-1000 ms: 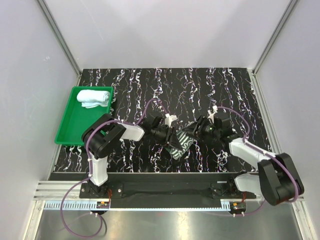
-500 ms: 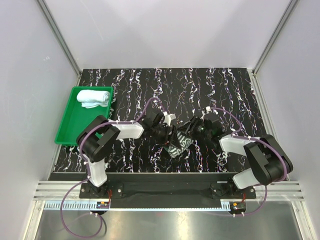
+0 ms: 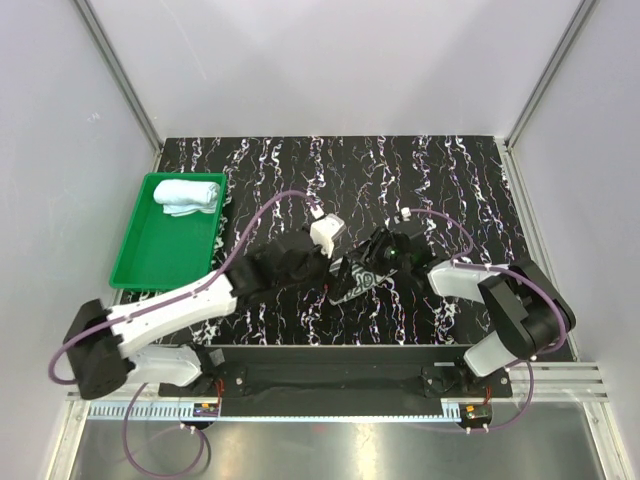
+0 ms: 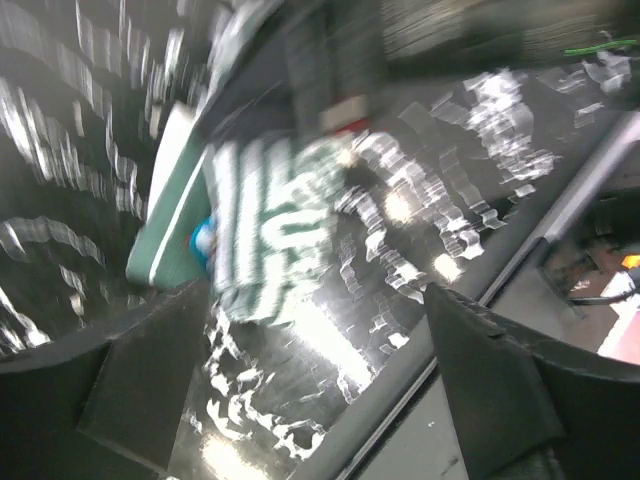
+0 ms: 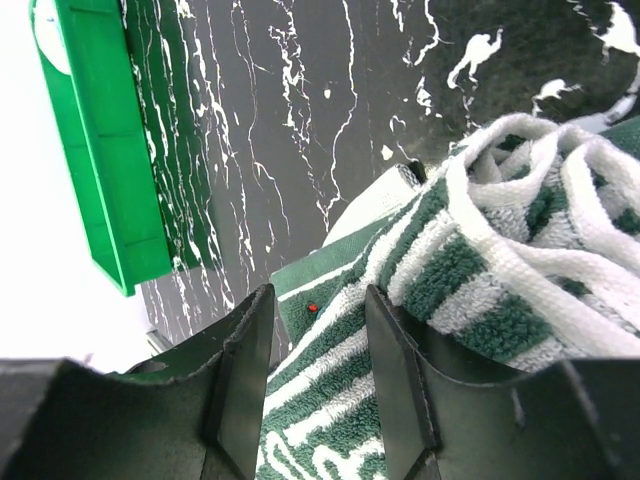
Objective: Roll the towels
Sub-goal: Roll the towel
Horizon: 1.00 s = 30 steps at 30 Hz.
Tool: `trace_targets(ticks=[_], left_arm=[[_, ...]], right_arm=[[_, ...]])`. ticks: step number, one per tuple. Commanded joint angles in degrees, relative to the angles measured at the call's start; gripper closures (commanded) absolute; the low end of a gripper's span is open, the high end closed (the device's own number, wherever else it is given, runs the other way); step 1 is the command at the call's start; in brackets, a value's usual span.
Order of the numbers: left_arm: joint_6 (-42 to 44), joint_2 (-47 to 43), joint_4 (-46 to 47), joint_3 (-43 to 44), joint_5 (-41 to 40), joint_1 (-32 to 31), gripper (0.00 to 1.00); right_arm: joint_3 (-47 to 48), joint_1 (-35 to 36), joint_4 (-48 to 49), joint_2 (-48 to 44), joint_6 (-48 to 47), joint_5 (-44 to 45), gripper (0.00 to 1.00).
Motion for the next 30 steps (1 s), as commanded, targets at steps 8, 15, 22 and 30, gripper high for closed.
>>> trace_targets(ticks=[8,15,22,30], left_arm=[[15.59,-1.32,6.64,-4.70,-14.67,-9.80,0.01],[17.26,3.87,9.81,-4.18,-21.79,-14.02,0.01],[17.44,12.30,11.12,-2.25,-23.01,-14.02,0.01],[14.10,16.79,18.15,-6.19,-16.61,-7.09,0.32]], right_arm=[[1.98,1.72,-10.66,6.49,-3.87,3.20,0.50],[3.04,2.16,-11.10,7.55,-4.31,2.49,0.49],[3.13,2.43,-10.93,7.81,-4.39,2.14,0.49],[3.48,2.60,-12.33,7.38,-4.92,1.70,0.48]])
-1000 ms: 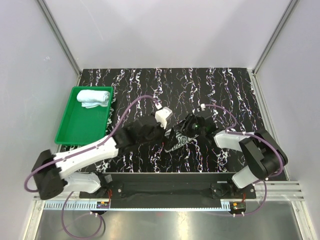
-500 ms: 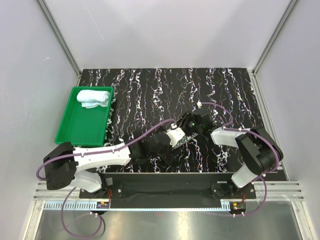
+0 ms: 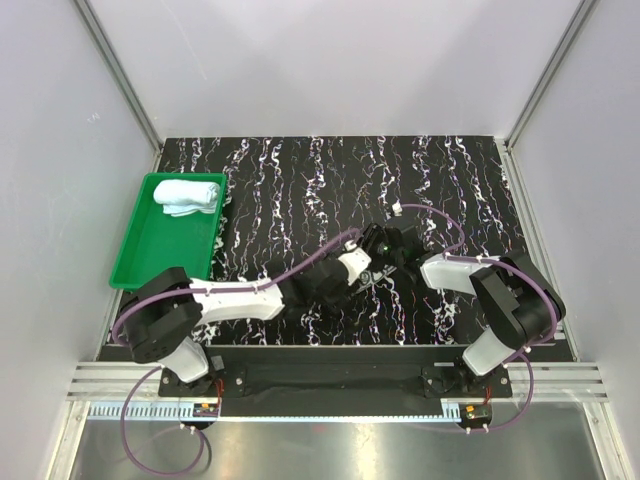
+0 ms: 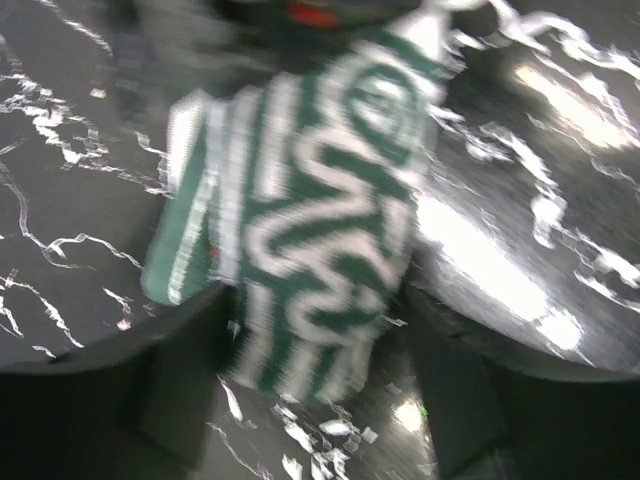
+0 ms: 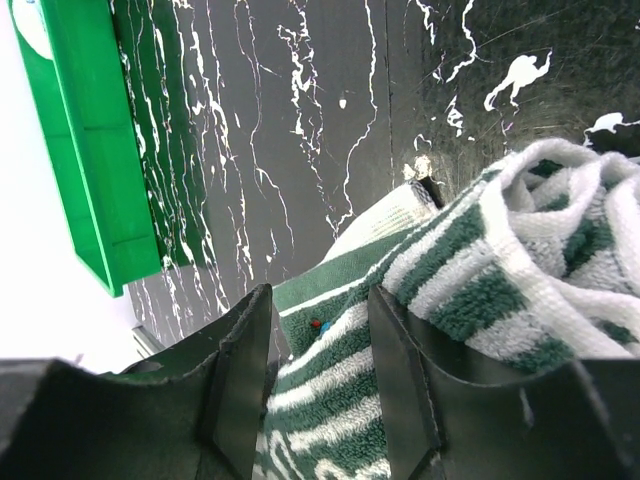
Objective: Roll the towels
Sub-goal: Roll the towel
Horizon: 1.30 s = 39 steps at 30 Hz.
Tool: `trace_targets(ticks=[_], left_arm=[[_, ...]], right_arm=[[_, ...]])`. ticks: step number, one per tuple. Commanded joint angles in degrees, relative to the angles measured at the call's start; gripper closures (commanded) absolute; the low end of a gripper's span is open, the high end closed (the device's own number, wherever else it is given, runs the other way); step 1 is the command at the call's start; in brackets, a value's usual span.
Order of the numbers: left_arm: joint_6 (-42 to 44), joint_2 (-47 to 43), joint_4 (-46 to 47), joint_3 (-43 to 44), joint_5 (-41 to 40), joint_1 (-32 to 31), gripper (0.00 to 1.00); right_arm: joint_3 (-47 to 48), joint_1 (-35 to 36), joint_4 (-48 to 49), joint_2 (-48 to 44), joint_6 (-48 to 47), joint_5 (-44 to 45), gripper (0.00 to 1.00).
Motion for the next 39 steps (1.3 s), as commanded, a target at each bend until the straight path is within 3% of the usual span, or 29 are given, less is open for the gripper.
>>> trace_targets(ticks=[1,3,5,7,12,17,20,25,29,33,39], left_arm=[[-1.88,0.62,7.62,-1.91,5.31,4.54,0.43],[-2.32,0.27,8.42,-2.70,7.95,5.43,0.57],[-2.93,0.18,9.21,-2.88,10.24,6.83,0.78],[-3.37,0.53,8.95,-2.62,14.00,8.32,0.86],[-5.30,1.49,8.07,-2.45,22.54,11.40,0.87],[-8.29,1.85,5.00,-1.22,25.80,13.95,0.86],[-9.35,2.72,2.54,0.36,27.12,14.40,0.86],[-12.07,5.18,-3.86,4.32,26.86,14.40,0.87],[-17.85,9.30,-9.14,8.62,28.09,15.45,0.87],[-22.88,13.44,-12.14,12.05,35.19,16.94,0.84],[-32.28,15.03,-1.18,7.93,46.96,20.54,0.83]], right_arm=[[-1.70,1.12,-10.48,2.87,-3.06,1.68,0.48],[-1.79,1.29,-10.65,2.70,-3.06,1.68,0.48],[-1.79,1.38,-10.91,2.78,-3.15,1.42,0.49],[-1.18,1.29,-12.40,2.52,-3.59,1.76,0.48],[5.74,1.21,-23.72,-1.77,-7.10,5.80,0.41],[12.44,-3.60,-37.61,-8.72,-9.65,12.40,0.10],[15.78,-8.79,-42.54,-13.03,-11.23,11.96,0.08],[17.99,-10.05,-48.61,-21.81,-11.60,12.49,0.07],[11.41,-10.05,-46.35,-30.77,-8.70,9.34,0.08],[0.53,-9.96,-40.98,-38.33,-5.27,5.64,0.08],[-8.45,-9.96,-30.53,-38.71,-1.14,2.56,0.07]])
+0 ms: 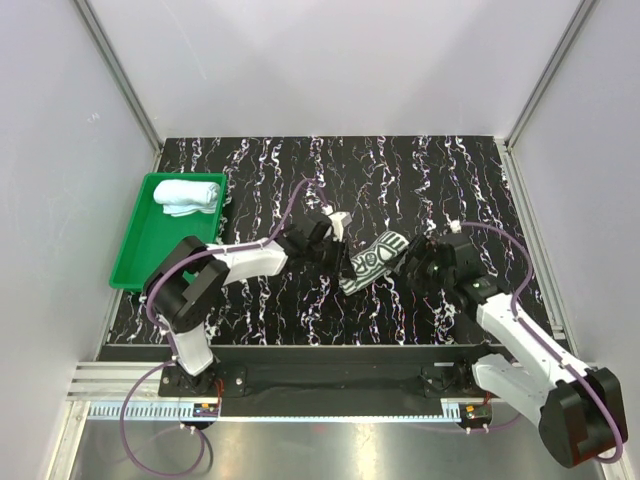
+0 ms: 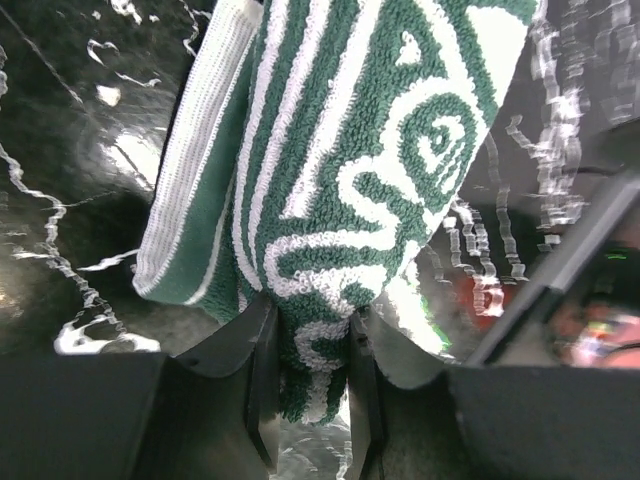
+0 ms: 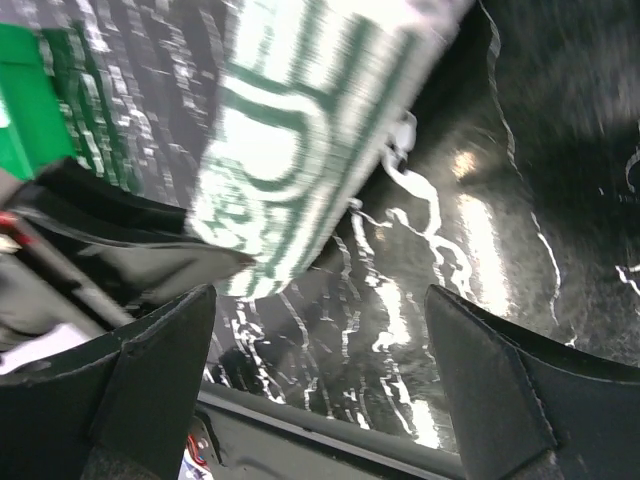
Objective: Roll the towels
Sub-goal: Roll the towel, then place the rolled towel into the container
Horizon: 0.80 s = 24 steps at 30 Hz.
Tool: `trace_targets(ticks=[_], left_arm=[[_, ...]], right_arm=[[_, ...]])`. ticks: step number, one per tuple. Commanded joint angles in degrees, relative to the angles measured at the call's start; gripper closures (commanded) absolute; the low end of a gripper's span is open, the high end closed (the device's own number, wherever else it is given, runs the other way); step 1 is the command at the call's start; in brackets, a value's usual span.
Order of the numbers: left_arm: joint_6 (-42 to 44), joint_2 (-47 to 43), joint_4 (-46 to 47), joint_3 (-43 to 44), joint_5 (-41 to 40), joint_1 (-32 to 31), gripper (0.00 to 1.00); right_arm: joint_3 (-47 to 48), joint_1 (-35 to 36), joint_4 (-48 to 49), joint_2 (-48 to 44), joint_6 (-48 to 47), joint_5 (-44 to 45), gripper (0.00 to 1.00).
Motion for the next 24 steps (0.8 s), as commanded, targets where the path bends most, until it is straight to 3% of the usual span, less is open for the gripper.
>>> trace_targets(ticks=[1,10,24], left_arm=[[-7.70,3.68,0.92,-3.68,10.70,2.19,0.84],[-9.55,6.15,1.80,-4.12,14.93,3.69,0.83],[-7.36,7.91,3.21,-4.39,18.97,4.04,0.83]], right_arm=[[-2.83,0.34,10.02,0.99,3.87,-2.27,0.07],[-7.75,0.34,31.19,13.38,7.39,-2.71,0.07],[-6.00,0.60,38.33,27.18,7.04,0.81,0.15]])
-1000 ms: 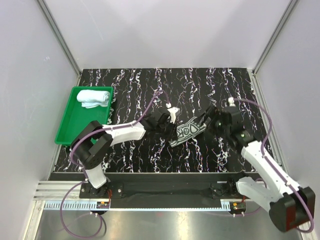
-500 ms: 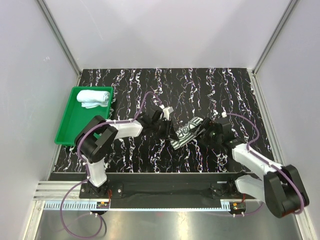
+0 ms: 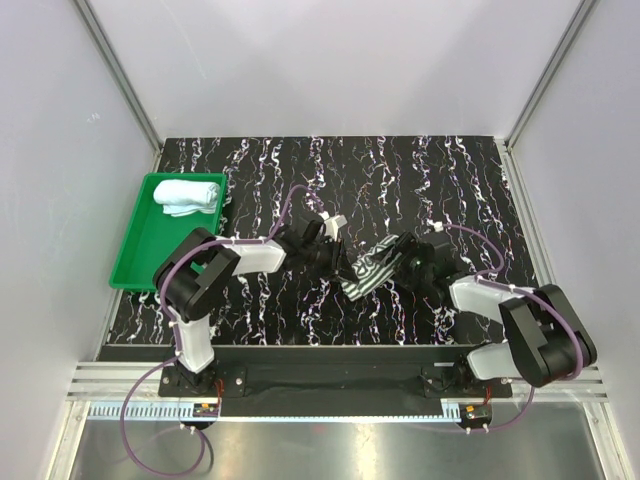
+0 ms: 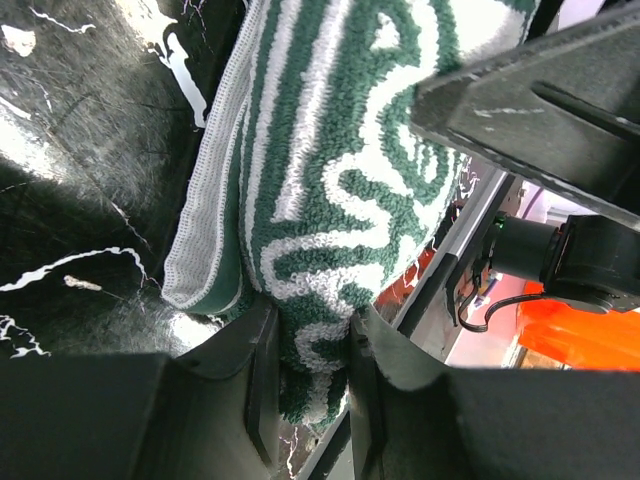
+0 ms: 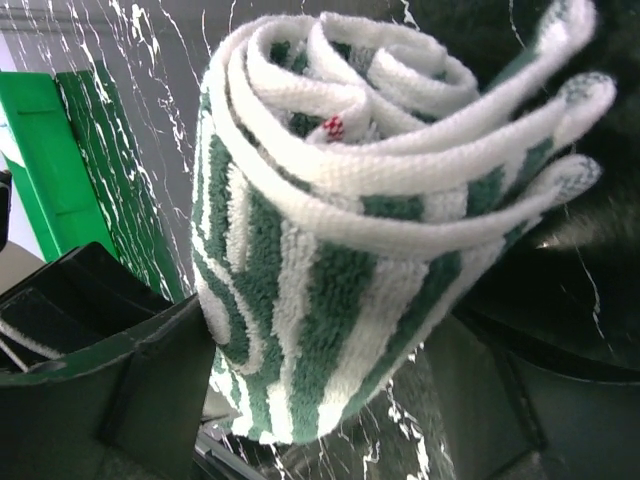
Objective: Roll the towels
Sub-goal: Place the rolled towel into the container
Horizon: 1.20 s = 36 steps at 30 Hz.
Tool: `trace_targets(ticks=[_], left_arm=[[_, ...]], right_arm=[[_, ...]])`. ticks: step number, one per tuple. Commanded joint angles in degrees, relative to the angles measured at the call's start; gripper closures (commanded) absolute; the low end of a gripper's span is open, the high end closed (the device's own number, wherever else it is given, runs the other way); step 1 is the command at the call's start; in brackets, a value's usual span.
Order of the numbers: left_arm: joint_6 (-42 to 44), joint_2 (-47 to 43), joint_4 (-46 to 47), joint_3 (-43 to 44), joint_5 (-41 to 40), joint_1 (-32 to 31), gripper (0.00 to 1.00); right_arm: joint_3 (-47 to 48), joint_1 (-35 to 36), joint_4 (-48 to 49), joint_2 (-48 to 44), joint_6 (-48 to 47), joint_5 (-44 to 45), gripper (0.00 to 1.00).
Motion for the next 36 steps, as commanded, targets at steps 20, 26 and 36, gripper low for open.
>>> trace_targets(ticks=[20,26,36], left_arm=[[7.49,-5.43,-7.96,-4.18,1.80,-2.07,0.30],[9.51,-15.45,-11.13,-4.62,0.30,-1.28,0.06],[7.83,-30.58,-7.01,-2.08,3.11,3.03,0.01]], right_arm=[[1.20,3.28,18.00,6.11,-2.47,-2.30,1.00],[-0.12,3.20,15.10,-1.62,-4.06,-5.20,1.00],[0.23,3.37,5.26,-17.45,-7.49,-11.70,1.00]])
